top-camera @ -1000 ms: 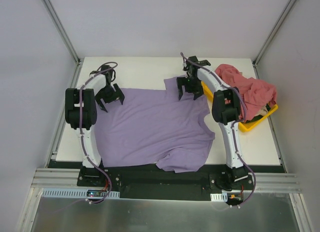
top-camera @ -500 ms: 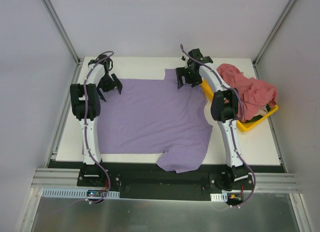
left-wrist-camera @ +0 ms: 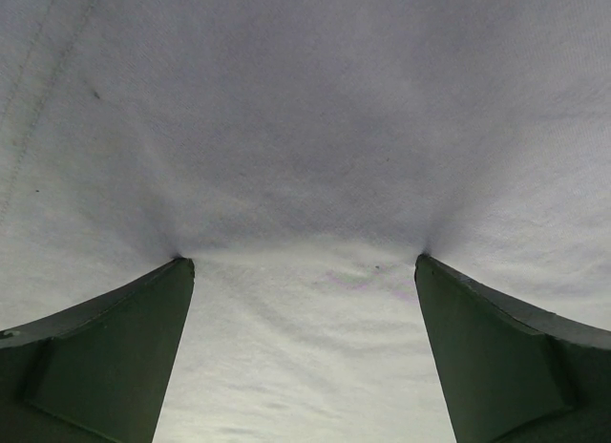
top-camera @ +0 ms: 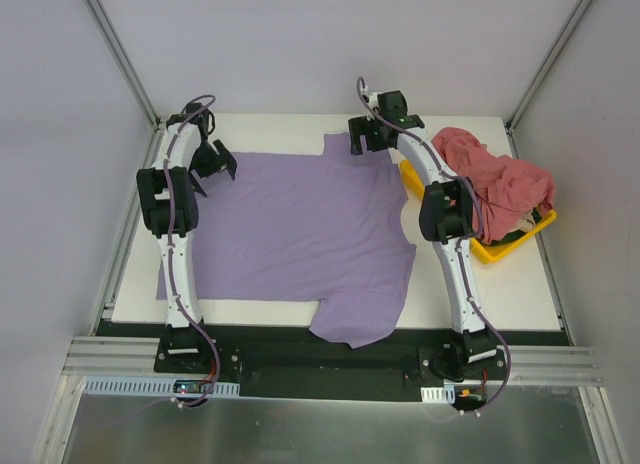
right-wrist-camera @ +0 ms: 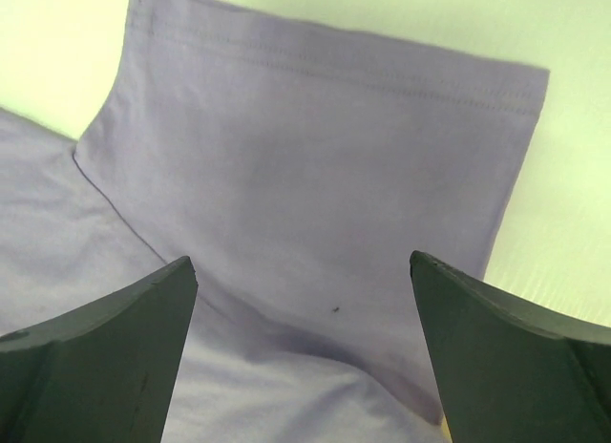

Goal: Fold and stack the t-shirts
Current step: Flatten out the tshirt

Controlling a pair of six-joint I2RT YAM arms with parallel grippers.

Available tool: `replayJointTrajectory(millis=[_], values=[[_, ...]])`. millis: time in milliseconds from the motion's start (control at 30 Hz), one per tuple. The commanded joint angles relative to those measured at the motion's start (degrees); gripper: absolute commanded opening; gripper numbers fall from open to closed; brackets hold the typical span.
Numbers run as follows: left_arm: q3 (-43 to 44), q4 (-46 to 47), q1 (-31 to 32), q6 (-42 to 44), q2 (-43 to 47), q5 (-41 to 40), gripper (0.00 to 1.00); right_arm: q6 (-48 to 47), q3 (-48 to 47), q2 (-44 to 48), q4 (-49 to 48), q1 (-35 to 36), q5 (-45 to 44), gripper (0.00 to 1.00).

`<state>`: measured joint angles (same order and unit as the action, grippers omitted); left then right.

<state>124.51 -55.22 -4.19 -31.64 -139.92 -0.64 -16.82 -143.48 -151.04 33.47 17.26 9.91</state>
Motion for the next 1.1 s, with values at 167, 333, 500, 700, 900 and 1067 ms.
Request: replayJointTrajectory(millis=[167, 333, 500, 700, 900, 1067], values=[[-2.14, -0.06, -0.21, 0.97, 10.51, -0.4, 0.99, 0.46, 4.5, 12.24, 0.97, 0.32, 1.6, 0.96], [-19.78, 2.56, -0.03, 0.18, 27.9, -2.16, 0.99, 4.15, 20.05, 26.82, 8.79, 2.69, -1.02, 0.96], [-44.92, 8.02, -0.12, -2.02, 45.84, -4.19, 0.99, 11.8, 42.8, 40.89, 10.73, 5.85, -3.85, 0.96], [-66.74, 15.3, -0.12, -6.33, 59.39, -4.9, 0.99, 14.45, 62.96, 49.0, 3.53, 8.85, -3.93, 0.96], [-74.67, 22.69, -0.38, -6.68, 62.4, -1.3, 0.99, 12.07, 59.82, 40.14, 4.85, 8.67, -5.07, 0.96], [-73.97, 24.28, -1.26, -7.3, 55.99, -0.76, 0.99, 11.28, 55.95, 34.42, 5.37, 7.27, -5.35, 0.96]])
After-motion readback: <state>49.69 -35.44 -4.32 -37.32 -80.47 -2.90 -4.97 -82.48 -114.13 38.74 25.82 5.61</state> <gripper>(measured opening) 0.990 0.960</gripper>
